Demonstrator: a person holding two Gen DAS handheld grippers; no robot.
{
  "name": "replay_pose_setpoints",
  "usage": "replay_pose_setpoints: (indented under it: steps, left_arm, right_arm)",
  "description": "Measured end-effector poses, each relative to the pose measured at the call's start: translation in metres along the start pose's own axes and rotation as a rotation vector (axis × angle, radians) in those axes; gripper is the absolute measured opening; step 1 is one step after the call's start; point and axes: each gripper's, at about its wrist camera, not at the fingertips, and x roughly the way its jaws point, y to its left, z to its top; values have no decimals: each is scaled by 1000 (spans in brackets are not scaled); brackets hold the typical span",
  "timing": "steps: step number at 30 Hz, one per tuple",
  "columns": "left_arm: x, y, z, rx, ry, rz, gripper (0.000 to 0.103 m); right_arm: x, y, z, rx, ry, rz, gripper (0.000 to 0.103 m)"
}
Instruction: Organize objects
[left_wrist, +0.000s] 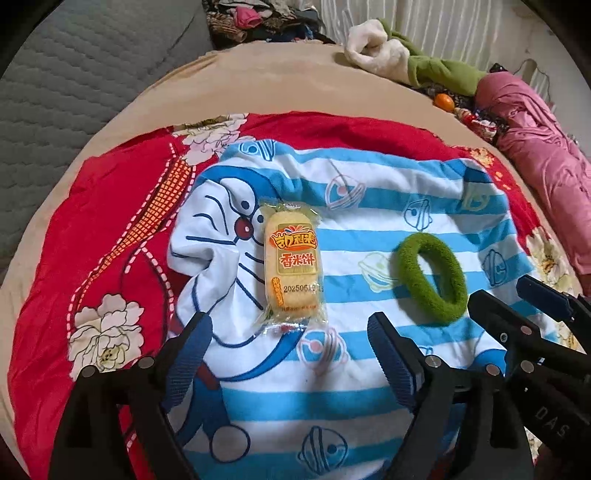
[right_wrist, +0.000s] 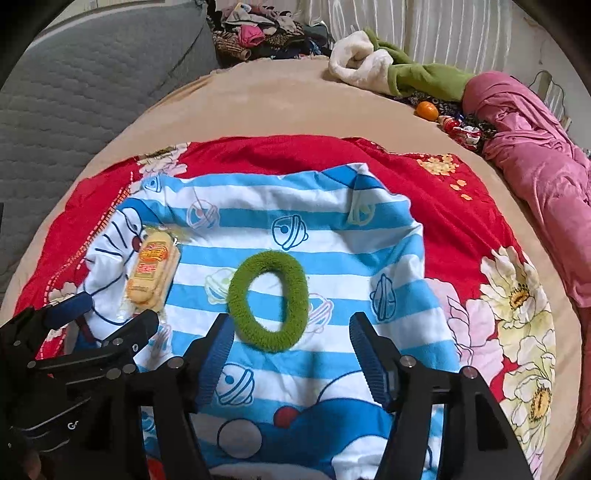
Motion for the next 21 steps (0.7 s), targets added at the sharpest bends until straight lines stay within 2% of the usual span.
replay_pose_setpoints:
  steps: [9,12,15,17,21]
  left_arm:
    - [-21,2,-5,-15,-2,-31,91]
    - [-29,2,-8,6,-14,-17,91]
    - [-38,3,-13,8,-19,-26,91]
    - [-45,8,-15,-18,-17,-60,92]
    - [-62,11,-20,-24,-62,-75,92]
  right_arm:
    - [-25,-4,-6,13,-35,7,67]
    - [-35,-5,-8,17,-56,9,68]
    - [-49,-5,-9,15,-83,16,73]
    - [-59,-4,-11,8,-105,18,81]
    - [-76,-1,-16,-6,-136,24,86]
